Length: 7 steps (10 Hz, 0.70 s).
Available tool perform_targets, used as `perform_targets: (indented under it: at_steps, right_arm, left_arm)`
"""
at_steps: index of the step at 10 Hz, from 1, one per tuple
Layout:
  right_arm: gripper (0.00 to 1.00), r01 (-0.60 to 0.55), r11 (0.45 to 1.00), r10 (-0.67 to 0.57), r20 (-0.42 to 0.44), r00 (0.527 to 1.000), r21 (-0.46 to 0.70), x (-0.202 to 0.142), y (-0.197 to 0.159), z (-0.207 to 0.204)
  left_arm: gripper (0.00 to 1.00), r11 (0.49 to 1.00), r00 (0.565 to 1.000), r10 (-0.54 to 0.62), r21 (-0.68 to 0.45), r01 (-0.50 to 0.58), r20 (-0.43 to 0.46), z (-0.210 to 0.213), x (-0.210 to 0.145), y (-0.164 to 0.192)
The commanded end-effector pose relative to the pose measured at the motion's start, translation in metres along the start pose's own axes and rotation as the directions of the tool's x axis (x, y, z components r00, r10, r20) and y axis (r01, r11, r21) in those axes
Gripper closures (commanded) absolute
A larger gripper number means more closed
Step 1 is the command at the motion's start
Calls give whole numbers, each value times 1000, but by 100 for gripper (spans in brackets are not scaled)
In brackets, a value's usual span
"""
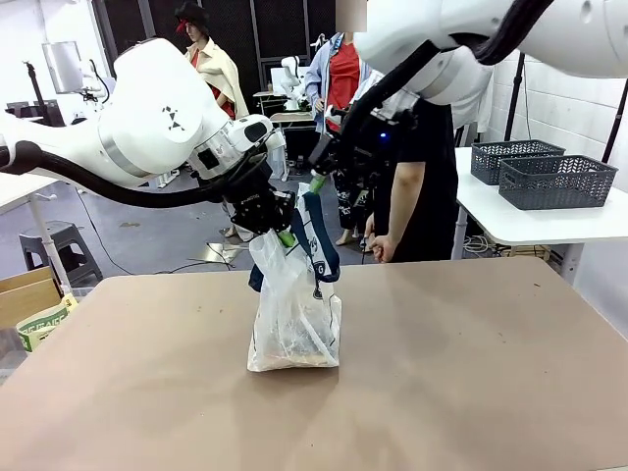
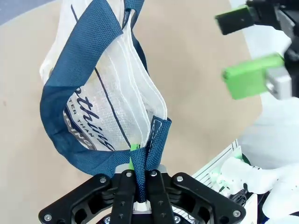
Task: Transfer purchased items from the store into the shopping bag.
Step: Move the Reusable shopping bag to the right side of the table.
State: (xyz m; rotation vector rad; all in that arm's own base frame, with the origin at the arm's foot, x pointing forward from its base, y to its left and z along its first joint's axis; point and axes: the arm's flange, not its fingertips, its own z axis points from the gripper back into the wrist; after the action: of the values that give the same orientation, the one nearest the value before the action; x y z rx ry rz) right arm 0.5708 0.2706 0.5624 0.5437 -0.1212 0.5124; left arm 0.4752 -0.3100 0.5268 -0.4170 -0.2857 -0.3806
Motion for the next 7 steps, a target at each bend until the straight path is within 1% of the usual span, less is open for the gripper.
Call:
perform_targets:
  at_steps: [1,2,4,5,6,7]
  right_arm:
    - [0,-263,962,265,-20,964,70,-34,-19,16]
    - [0,-350,933,351,5,936,81,-37,-26,25]
    - [0,-540,841,532,120,838,41,-50,-39,38]
    - [0,-606,795,598,139,790,20,-56,-42,40]
    - [0,-643,765,632,177,754,9,-58,-43,40]
    - [0,-649,761,636,189,749,13,-55,-42,38]
  left_arm:
    - [100,1000,1000,8,-8,-8,1,2,0,0]
    - [100,1000,1000,8,-8,-8,1,2,0,0]
    - [100,1000,1000,8,-8,-8,1,2,0,0]
    - [100,1000,1000,8,-8,-8,1,2,0,0]
    - [100,1000,1000,8,-8,-8,1,2,0,0]
    - [100,1000,1000,8,-8,-8,1,2,0,0]
